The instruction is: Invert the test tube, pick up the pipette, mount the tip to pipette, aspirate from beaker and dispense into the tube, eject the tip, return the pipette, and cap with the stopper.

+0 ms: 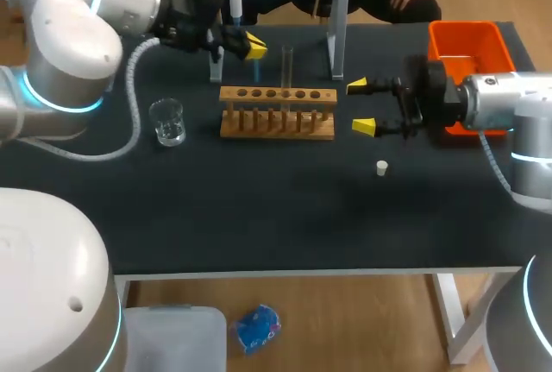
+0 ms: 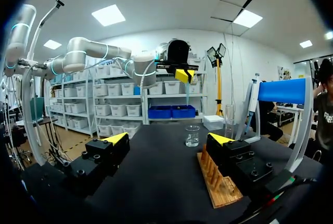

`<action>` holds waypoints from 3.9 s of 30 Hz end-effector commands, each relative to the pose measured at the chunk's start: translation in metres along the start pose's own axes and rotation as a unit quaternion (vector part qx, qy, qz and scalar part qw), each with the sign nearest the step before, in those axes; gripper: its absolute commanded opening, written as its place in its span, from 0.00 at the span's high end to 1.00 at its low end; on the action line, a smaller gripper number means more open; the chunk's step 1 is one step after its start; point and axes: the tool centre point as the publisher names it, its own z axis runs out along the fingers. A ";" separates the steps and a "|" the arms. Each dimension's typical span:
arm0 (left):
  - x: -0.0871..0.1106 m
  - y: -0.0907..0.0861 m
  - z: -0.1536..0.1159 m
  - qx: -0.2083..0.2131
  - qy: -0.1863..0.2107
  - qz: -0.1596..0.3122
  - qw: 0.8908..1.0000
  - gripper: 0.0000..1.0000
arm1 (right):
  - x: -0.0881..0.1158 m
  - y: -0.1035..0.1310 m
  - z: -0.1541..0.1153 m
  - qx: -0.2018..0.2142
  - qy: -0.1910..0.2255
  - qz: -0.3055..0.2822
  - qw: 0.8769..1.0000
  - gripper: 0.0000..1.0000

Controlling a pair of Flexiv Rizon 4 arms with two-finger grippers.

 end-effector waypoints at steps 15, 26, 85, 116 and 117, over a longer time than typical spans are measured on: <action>0.031 -0.016 0.072 0.020 0.053 -0.018 0.998 1.00 | 0.001 0.000 0.000 0.000 0.000 0.000 1.000 0.00; 0.040 -0.018 0.082 0.020 0.071 -0.013 0.997 1.00 | 0.001 0.000 0.000 0.000 0.000 0.000 1.000 0.00; 0.040 -0.018 0.082 0.020 0.071 -0.013 0.997 1.00 | -0.007 0.025 0.080 -0.032 0.067 0.000 0.997 1.00; 0.040 -0.018 0.082 0.020 0.071 -0.013 0.997 0.00 | -0.006 0.023 0.062 -0.020 0.059 -0.001 0.998 1.00; 0.040 -0.018 0.082 0.020 0.071 -0.013 0.997 0.00 | -0.006 0.023 0.059 -0.021 0.056 -0.001 0.998 1.00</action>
